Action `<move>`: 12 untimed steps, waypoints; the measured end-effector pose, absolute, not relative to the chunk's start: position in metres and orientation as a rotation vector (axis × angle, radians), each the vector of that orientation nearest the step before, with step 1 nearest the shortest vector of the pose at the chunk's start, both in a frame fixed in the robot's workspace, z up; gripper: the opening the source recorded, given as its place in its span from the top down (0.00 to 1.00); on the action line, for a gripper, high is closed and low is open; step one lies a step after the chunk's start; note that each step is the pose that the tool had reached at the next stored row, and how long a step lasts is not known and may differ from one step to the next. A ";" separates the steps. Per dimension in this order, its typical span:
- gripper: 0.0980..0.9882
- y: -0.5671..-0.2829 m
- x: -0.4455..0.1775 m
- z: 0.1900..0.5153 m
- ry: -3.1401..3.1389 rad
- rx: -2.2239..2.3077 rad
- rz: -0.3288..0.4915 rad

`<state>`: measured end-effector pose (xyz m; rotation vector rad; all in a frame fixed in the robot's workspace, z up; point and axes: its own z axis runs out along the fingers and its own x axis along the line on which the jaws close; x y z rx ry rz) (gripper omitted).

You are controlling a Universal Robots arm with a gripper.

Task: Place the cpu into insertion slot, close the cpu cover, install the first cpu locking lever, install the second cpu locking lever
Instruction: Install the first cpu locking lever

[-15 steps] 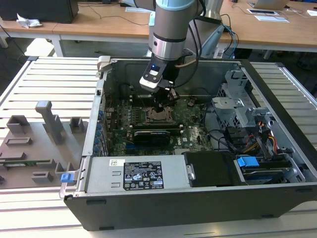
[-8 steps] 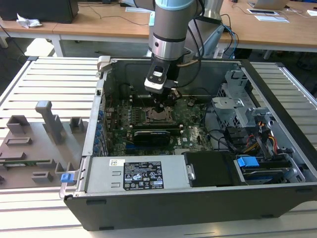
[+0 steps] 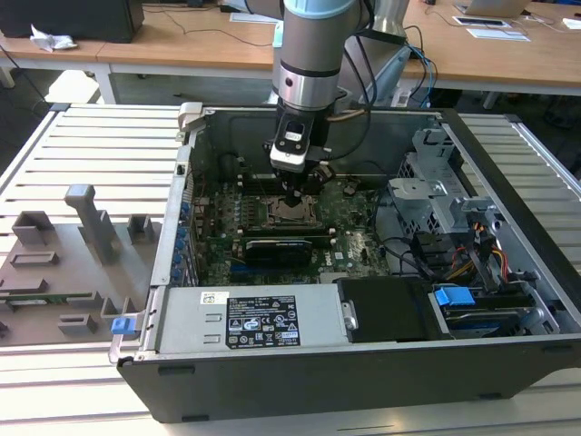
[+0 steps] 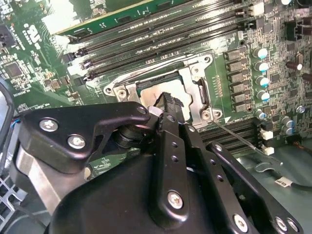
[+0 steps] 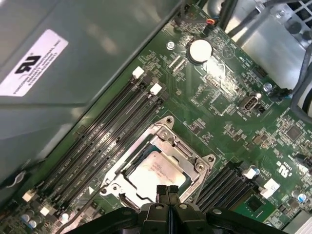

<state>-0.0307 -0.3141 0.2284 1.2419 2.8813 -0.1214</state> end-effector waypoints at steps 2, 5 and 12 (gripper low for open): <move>0.99 -0.314 -0.031 0.228 2.899 1.197 -0.121; 0.99 -0.314 -0.031 0.228 2.924 1.131 -0.121; 0.99 -0.314 -0.031 0.228 2.955 1.039 -0.121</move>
